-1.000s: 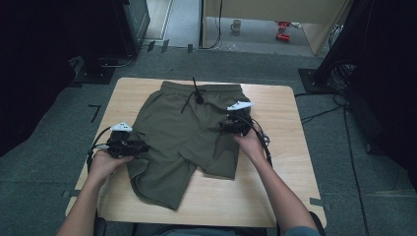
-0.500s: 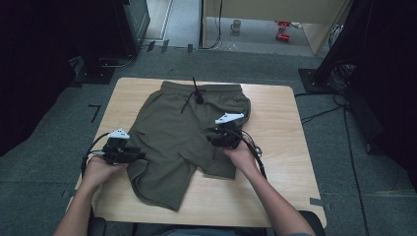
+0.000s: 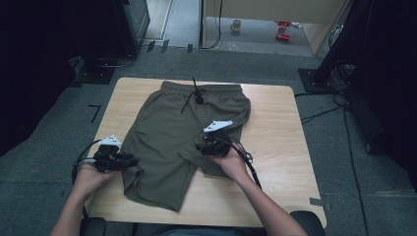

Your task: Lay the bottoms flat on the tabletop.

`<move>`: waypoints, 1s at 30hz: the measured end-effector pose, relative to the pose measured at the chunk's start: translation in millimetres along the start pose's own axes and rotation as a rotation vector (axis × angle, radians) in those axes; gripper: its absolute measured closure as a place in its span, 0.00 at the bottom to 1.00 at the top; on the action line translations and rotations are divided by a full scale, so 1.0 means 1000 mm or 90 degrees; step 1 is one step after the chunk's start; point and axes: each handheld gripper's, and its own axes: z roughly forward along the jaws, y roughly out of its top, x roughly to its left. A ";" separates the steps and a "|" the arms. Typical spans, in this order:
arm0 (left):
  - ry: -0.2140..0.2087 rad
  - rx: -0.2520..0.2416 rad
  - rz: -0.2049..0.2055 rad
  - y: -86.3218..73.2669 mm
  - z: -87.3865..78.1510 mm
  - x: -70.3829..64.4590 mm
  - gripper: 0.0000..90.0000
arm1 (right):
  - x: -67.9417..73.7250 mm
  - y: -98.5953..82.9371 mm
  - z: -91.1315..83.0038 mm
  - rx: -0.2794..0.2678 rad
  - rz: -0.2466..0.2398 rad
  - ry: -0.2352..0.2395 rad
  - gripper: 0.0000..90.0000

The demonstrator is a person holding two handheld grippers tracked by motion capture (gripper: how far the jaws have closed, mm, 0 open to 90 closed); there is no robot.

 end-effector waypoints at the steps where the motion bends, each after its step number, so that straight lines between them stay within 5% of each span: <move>1: 0.002 -0.002 -0.002 -0.001 -0.001 0.001 0.65 | 0.002 0.000 0.002 0.001 -0.002 0.002 0.57; 16: 0.003 -0.026 -0.017 -0.004 -0.006 0.008 0.64 | 0.031 0.004 0.034 0.024 -0.036 0.019 0.52; 30: 0.003 -0.021 -0.020 -0.005 -0.003 0.008 0.64 | 0.040 -0.002 0.051 0.032 -0.053 0.003 0.57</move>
